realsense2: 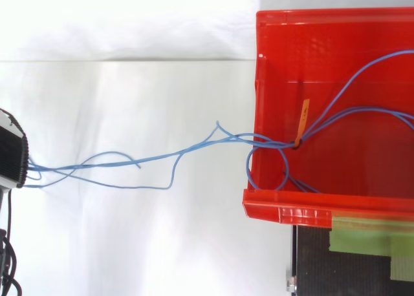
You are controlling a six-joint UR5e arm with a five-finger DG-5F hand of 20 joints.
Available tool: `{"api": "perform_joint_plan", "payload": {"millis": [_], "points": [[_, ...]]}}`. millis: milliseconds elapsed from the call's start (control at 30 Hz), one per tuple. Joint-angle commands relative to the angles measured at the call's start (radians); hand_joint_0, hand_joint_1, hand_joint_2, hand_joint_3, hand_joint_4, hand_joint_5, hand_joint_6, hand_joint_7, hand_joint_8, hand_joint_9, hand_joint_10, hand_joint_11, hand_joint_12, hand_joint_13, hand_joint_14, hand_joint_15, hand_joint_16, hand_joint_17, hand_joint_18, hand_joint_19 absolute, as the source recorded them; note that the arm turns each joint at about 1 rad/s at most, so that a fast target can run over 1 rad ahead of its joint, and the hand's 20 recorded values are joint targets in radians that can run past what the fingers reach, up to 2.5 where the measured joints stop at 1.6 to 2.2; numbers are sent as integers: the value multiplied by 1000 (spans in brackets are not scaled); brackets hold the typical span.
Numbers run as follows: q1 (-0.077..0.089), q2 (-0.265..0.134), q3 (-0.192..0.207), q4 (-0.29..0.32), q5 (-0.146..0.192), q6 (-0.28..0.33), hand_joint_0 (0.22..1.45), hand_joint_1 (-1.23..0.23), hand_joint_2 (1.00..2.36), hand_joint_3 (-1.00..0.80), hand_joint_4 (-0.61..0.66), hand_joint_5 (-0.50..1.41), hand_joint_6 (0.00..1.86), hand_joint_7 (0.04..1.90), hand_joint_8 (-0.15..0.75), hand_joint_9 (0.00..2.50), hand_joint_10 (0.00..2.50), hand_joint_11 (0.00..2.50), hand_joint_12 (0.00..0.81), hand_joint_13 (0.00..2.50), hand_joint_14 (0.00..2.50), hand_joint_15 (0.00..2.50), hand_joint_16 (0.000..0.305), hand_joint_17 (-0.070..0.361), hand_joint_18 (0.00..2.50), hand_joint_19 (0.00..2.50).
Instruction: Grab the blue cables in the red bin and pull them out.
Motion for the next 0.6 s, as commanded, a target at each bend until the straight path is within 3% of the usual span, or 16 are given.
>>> {"api": "perform_joint_plan", "payload": {"millis": [0,567], "points": [[-1,0,0,0,0,0,938,-950,1014,-554,-22,755,921,620,255,881,2291,1424,337,1146,1487,1336,44,98,1008,1225],[-1,0,0,0,0,1,950,-928,1014,-603,-20,705,970,601,258,867,2264,1428,341,1142,1441,1345,45,102,987,1224]]}}
